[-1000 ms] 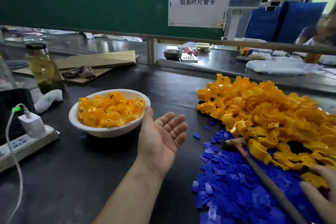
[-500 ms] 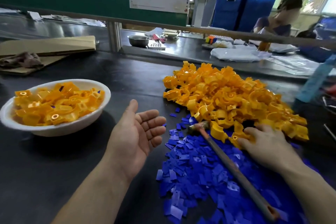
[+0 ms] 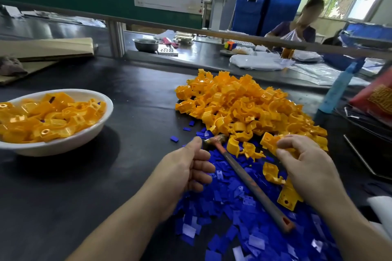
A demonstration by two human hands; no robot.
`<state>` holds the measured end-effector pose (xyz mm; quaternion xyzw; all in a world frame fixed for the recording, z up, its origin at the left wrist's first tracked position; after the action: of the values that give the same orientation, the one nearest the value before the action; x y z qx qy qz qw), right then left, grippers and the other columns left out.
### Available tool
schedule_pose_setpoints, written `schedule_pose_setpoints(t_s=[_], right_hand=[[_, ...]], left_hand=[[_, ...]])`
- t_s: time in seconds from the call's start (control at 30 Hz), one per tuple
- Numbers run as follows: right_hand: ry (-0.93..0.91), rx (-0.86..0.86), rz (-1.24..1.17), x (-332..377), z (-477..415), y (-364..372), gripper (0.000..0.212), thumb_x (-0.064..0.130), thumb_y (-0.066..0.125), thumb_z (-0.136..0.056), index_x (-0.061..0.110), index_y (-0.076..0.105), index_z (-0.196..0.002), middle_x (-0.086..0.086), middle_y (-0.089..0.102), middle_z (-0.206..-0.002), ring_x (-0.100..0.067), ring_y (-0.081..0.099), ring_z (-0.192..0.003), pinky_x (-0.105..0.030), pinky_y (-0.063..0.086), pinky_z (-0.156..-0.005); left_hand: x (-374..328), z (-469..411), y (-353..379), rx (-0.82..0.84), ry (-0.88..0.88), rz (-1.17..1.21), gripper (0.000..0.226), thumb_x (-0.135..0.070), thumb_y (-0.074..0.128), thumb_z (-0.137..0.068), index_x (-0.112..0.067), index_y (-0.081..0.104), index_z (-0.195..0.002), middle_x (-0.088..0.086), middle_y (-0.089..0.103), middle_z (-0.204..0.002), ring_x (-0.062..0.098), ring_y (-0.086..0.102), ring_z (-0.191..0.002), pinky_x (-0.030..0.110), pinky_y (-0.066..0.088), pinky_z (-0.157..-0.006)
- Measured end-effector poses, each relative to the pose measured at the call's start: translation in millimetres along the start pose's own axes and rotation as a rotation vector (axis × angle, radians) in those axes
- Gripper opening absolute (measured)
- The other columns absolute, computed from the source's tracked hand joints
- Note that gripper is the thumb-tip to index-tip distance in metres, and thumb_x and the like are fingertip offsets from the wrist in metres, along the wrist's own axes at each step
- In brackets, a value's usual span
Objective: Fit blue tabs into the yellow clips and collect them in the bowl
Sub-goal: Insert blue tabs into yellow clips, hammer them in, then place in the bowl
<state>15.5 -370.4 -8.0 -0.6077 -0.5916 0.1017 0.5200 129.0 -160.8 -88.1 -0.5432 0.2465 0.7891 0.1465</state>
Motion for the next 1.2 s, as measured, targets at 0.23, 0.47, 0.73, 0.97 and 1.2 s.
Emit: schedule_pose_setpoints(t_s=[0.23,0.47,0.73,0.97,1.2], right_hand=[[0.302,0.153,-0.68,18,25,17,0.014,0.029,0.066,-0.082,0.035,0.066,-0.095,0.009,0.068,-0.093,-0.012,0.071,-0.074,-0.033,0.057,-0.069],[0.336,0.411,-0.746,23,38,39,0.034,0.04,0.069,-0.058,0.044,0.069,-0.092,0.016,0.069,-0.086,-0.016,0.072,-0.072,-0.037,0.057,-0.065],[0.466,0.492,-0.998,20,44,54,0.044,0.05,0.077,-0.049,0.029,0.074,-0.088,0.001,0.073,-0.085,-0.026,0.066,-0.058,-0.033,0.05,-0.046],[0.507,0.3,-0.979,9,42,43,0.039,0.056,0.061,-0.064,0.027,0.069,-0.088,-0.004,0.071,-0.074,-0.014,0.063,-0.053,-0.033,0.052,-0.046],[-0.083,-0.09,0.069,37,41,-1,0.04,0.033,0.064,-0.081,0.022,0.056,-0.119,0.001,0.055,-0.117,-0.007,0.048,-0.105,-0.02,0.042,-0.087]], left_hand=[[2,12,18,0.116,0.138,-0.347,0.024,-0.046,0.06,-0.092,-0.026,0.067,-0.102,-0.006,0.075,-0.089,0.009,0.069,-0.071,0.024,0.053,-0.063],[-13,25,33,0.151,0.457,-0.674,0.069,-0.034,0.069,-0.088,-0.058,0.031,-0.141,-0.03,0.049,-0.129,-0.01,0.059,-0.101,0.022,0.056,-0.079],[-23,35,40,0.205,0.6,-0.627,0.022,-0.03,0.065,-0.093,-0.033,0.064,-0.116,-0.014,0.064,-0.114,0.005,0.061,-0.105,0.033,0.055,-0.089],[-22,25,23,0.118,0.487,-0.239,0.021,-0.047,0.067,-0.08,-0.035,0.073,-0.097,-0.01,0.074,-0.095,0.006,0.069,-0.09,0.019,0.055,-0.075],[-19,7,-1,0.008,0.366,0.121,0.01,-0.018,0.065,-0.086,-0.021,0.071,-0.093,0.006,0.077,-0.088,0.014,0.072,-0.073,0.025,0.053,-0.061]])
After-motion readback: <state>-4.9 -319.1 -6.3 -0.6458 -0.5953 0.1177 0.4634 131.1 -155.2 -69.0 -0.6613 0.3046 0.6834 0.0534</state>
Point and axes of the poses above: each hand's wrist, its own z-axis away from the middle knuckle, its own y-axis out of the palm, x = y × z, the point moved 8 cm from there along -z, towards the middle knuckle
